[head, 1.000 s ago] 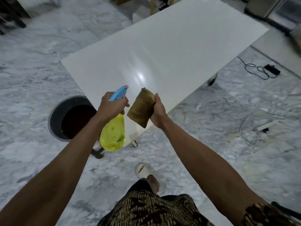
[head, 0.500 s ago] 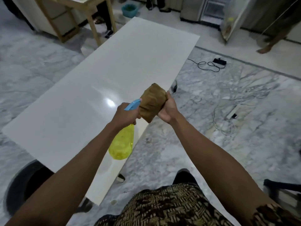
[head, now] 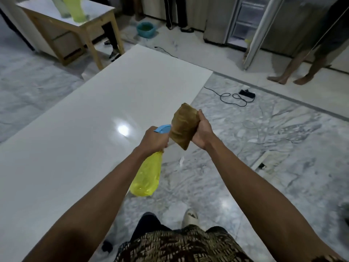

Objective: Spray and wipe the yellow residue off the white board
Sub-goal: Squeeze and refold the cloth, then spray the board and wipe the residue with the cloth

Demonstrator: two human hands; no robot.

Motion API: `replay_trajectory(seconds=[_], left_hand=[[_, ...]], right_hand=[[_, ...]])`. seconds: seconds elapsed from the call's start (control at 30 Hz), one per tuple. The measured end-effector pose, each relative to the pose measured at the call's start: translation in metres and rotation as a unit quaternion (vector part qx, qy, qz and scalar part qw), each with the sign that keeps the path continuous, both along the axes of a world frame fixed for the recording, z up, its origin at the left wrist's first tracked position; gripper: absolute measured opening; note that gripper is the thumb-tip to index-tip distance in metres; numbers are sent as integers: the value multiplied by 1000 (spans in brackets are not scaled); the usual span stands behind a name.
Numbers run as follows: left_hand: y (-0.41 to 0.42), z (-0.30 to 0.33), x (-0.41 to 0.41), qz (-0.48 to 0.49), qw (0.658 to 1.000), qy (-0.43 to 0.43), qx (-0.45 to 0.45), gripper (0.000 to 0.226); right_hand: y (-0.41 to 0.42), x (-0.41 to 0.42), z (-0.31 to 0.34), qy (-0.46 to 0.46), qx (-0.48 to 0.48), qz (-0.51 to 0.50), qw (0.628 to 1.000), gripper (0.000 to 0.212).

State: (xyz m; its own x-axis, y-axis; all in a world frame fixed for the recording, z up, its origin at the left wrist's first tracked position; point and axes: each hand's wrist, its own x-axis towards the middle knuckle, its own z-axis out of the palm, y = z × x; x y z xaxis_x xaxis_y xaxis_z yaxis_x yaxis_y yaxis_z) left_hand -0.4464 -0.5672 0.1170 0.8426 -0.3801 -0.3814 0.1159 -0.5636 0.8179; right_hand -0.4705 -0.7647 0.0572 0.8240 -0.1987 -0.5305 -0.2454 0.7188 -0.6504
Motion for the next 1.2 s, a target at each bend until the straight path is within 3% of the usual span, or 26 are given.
replay_trajectory(seconds=[0.1,0.4,0.6,0.7,0.87,1.03,1.2], left_hand=[[-44,2,20,12,1000,24,-11,12],[-146,-17,130,-40,999,5,-25,40],[-222,-43,201,-92,996,12,-6,36],[-254,-47,223,-101,994,42,8,46],[-319,-63,268,-80,996,44,4,48],[-385,-77,317,-52,997,49,-21,39],[-439,-88,374,-30,999,0,-31,45]], right_hand=[[-41,21,0,-3,14,-7,1000,64],[-122,101,-35,15,82,-82,993,70],[-179,140,-70,67,61,-116,989,72],[-211,161,-87,138,-5,-106,985,55],[-285,220,-108,210,-111,-72,969,66],[-374,301,-119,181,-249,-103,946,60],[-414,400,-141,105,-460,-76,878,59]])
